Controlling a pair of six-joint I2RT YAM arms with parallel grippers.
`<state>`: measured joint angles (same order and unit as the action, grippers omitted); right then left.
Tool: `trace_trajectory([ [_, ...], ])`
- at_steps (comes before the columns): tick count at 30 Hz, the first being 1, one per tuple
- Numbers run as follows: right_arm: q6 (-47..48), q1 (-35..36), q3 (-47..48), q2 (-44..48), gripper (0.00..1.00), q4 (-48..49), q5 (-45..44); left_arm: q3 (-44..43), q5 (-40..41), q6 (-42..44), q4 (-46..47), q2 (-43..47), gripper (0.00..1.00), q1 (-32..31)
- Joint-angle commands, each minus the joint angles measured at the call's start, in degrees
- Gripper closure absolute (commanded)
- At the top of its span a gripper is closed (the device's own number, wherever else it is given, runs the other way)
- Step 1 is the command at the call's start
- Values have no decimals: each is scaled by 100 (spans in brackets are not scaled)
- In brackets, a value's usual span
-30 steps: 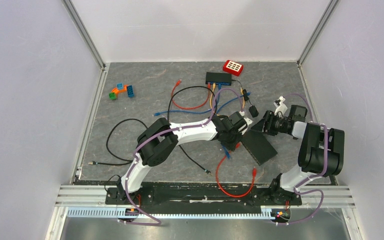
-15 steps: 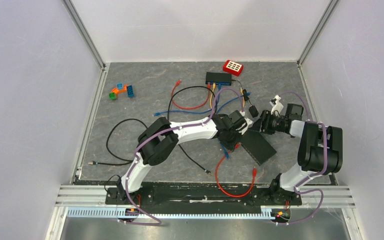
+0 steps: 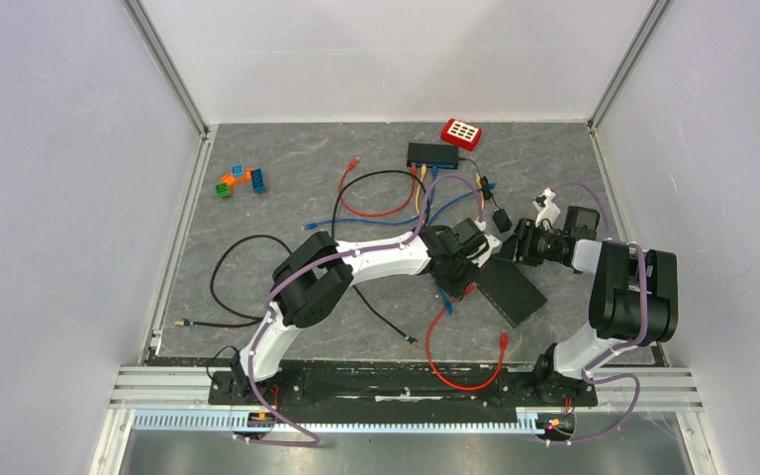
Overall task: Insert the plug into the switch port
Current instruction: Insert the connector into the switch port.
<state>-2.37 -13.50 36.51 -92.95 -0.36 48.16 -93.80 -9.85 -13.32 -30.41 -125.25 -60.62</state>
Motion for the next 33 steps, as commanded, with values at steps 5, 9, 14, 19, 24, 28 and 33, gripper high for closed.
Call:
trace_trajectory([
  [5, -232, 154, -275, -81, 52, -247, 13, 580, 1175, 462, 661, -62, 98, -33],
  [9, -271, 159, -330, -69, 53, -232, 44, 574, 1108, 372, 700, -118, 98, -47],
  [14, -405, 171, -513, -57, 54, -32, 90, 547, 1015, 328, 747, -166, 98, -99],
  [19, -823, 220, -832, 45, 56, 451, 289, 503, 771, 119, 844, -218, 98, -93],
  [24, -1463, 317, -1361, 138, 56, 1165, 376, 442, 903, 11, 1064, -348, 98, -92],
  [28, -2628, 386, -2118, 110, 56, 2490, 526, 459, 962, -214, 1360, -395, 98, -94],
  [33, -2879, 416, -2478, 251, 56, 2764, 352, 643, 962, -472, 1810, -291, 98, -94],
])
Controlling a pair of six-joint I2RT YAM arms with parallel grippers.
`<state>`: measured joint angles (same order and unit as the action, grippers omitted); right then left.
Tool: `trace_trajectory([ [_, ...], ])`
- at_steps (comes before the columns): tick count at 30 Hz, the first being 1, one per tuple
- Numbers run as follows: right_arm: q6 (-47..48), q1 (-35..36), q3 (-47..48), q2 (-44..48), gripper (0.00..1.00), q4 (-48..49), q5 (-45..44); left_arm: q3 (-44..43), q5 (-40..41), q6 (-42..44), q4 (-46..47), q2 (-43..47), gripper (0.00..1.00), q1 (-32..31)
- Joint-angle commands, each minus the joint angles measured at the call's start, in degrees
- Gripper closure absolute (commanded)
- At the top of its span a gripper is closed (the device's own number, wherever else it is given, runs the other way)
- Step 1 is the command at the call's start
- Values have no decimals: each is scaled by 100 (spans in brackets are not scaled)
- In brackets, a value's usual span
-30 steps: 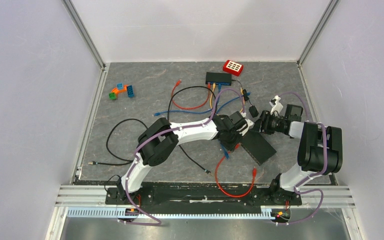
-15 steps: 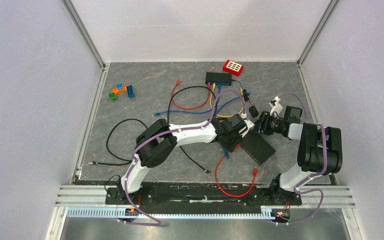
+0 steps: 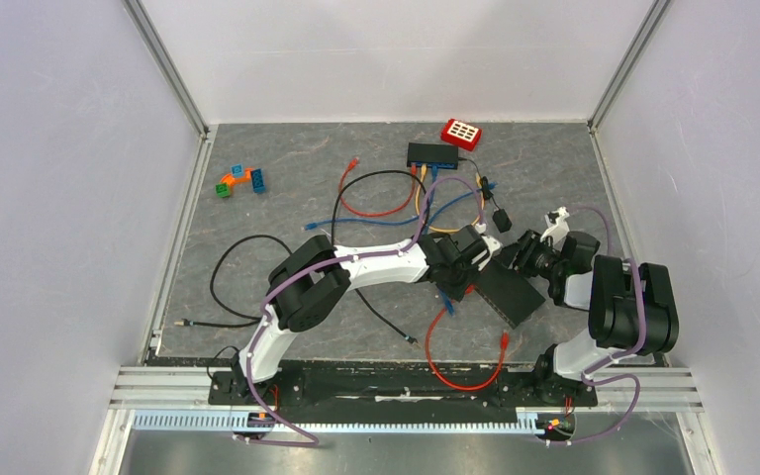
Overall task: Insert the plug into the switch port
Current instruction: Insert the connector into the switch port.
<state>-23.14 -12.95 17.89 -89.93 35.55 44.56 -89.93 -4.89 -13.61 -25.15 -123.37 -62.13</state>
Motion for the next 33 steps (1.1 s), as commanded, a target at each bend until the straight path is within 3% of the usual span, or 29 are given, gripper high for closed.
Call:
trace_trajectory([
  [1, -863, 355, -683, -25, 56, -811, 673, 316, 468, -499, 1413, -441, 98, 60],
  [9, -1368, 387, -1203, 3, 57, -219, 551, 745, 405, -818, 2371, -420, 98, 26],
  [14, -938, 550, -1170, -153, 57, -489, 728, 1044, 318, -48, 3291, -293, 98, 42],
  [17, -589, 734, -1143, -147, 57, -967, 677, 905, 84, 240, 3414, -355, 98, 35],
  [23, -807, 803, -1445, -132, 58, -665, 704, 758, -167, 277, 4014, -530, 98, 42],
  [29, -990, 853, -1607, -276, 61, -410, 660, 366, 127, 315, 4271, -698, 98, 35],
  [33, -787, 920, -1519, -381, 61, -633, 487, 129, -130, 753, 4475, -840, 98, 34],
])
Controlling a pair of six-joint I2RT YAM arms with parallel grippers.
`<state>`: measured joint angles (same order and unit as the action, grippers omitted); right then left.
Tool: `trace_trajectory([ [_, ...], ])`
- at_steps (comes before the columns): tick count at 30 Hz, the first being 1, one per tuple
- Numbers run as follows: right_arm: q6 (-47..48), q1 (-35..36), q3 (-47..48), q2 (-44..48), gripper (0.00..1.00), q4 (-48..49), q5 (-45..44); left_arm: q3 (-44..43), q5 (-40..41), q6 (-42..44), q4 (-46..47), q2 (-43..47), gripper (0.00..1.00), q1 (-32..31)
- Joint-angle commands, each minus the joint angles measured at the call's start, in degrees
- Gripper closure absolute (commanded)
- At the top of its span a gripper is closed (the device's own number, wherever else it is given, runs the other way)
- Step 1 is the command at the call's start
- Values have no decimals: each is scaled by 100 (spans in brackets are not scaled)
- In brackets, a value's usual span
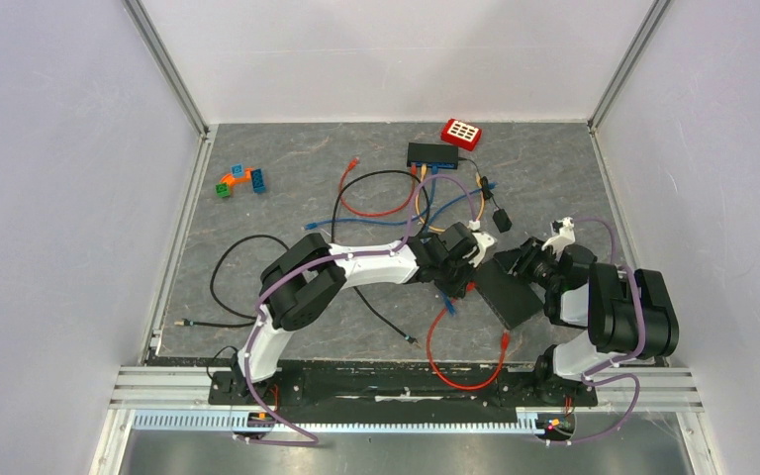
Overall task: Insert the plug into the switch port
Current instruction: Insert the connector into the switch port.
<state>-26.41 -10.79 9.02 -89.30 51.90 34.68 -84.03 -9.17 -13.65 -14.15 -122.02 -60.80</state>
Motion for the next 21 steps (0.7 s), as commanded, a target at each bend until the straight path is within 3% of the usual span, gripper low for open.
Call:
trace_trajectory([
  [1, -394, 725, -617, -478, 60, -2339, 1446, -481, 239, 911, 3419, -990, 98, -106],
  [8, -383, 727, -533, -607, 61, -2369, 1510, -436, -20, 1272, 3908, -1145, 98, -71],
  [14, -651, 727, -579, -747, 61, -2047, 1423, -662, -399, 341, 4595, -1243, 98, 46],
  [21, -1488, 727, -611, -961, 62, -1065, 1603, -1021, -17, 872, 4035, -1517, 98, -144],
])
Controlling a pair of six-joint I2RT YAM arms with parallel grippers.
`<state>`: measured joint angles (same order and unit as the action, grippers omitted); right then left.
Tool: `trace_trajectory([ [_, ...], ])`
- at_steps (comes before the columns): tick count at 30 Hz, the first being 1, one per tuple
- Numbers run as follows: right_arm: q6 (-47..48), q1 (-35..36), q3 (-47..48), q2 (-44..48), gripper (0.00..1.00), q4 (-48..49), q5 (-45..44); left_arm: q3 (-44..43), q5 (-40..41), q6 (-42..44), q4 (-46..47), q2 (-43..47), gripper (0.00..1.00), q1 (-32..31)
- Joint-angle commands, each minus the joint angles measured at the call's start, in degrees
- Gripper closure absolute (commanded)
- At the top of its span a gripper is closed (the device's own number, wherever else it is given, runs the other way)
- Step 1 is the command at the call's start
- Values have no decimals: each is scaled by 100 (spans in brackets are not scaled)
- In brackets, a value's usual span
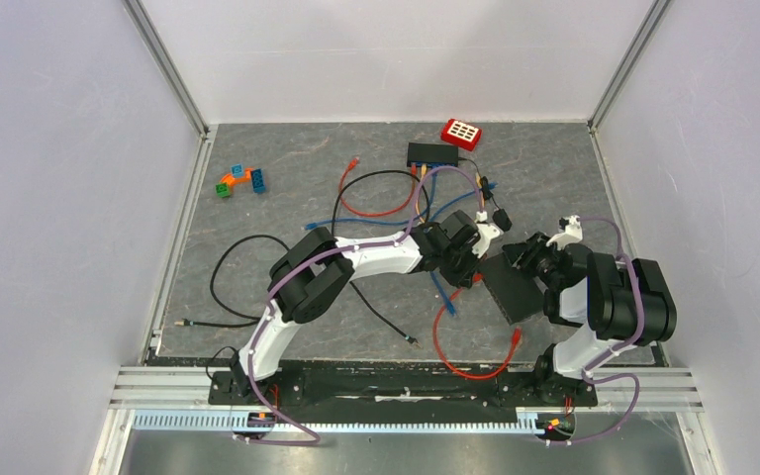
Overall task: Insert the plug into the switch port
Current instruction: Insert the connector into the switch port.
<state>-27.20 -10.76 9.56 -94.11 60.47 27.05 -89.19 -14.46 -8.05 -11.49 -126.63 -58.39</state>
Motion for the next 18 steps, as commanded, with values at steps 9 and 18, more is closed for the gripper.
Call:
trace_trajectory([
  [9, -959, 628, 85, -591, 63, -2813, 2145, -1100, 254, 275, 3493, -1416, 98, -39],
  [18, -740, 464, 1091, -812, 62, -3515, 1924, -2064, -162, -311, 2901, -1836, 98, 157],
])
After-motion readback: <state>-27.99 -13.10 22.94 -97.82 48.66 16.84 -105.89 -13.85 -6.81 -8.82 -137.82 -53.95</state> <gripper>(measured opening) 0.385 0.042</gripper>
